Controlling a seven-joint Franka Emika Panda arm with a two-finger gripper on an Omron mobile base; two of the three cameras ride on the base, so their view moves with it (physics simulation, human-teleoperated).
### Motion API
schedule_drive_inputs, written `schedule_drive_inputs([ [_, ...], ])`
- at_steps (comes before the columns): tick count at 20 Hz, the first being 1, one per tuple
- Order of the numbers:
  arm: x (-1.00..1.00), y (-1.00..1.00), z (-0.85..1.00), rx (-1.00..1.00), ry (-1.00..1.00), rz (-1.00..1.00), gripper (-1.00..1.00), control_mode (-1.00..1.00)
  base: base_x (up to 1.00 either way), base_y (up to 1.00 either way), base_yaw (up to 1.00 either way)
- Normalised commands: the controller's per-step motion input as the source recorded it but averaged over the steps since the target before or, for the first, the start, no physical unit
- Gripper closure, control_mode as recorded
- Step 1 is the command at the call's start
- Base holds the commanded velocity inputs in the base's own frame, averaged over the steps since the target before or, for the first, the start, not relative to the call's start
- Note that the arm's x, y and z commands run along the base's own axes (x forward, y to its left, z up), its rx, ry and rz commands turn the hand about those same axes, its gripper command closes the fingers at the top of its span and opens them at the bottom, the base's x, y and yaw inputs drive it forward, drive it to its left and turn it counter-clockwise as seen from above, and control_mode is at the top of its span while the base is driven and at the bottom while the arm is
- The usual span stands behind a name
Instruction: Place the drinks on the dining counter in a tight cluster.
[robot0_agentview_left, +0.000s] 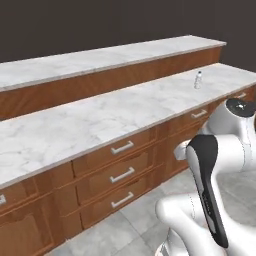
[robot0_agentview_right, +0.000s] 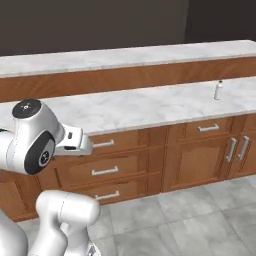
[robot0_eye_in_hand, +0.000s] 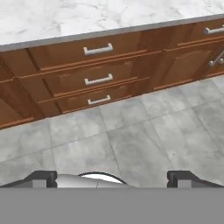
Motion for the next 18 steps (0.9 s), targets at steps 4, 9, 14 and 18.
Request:
schedule_drive_inputs([
  [4, 0.0, 0.0, 0.0, 0.0, 0.0, 0.0, -1.0, 1.0, 0.76, -1.0, 0.3],
  [9, 0.0, 0.0, 0.0, 0.0, 0.0, 0.0, -1.0, 1.0, 0.54, -1.0, 0.03],
  [14, 0.0, 0.0, 0.0, 0.0, 0.0, 0.0, -1.0, 1.0, 0.53, -0.99, -0.29],
  [18, 0.0, 0.0, 0.0, 0.0, 0.0, 0.0, -1.0, 1.0, 0.52, -0.84, -0.55],
])
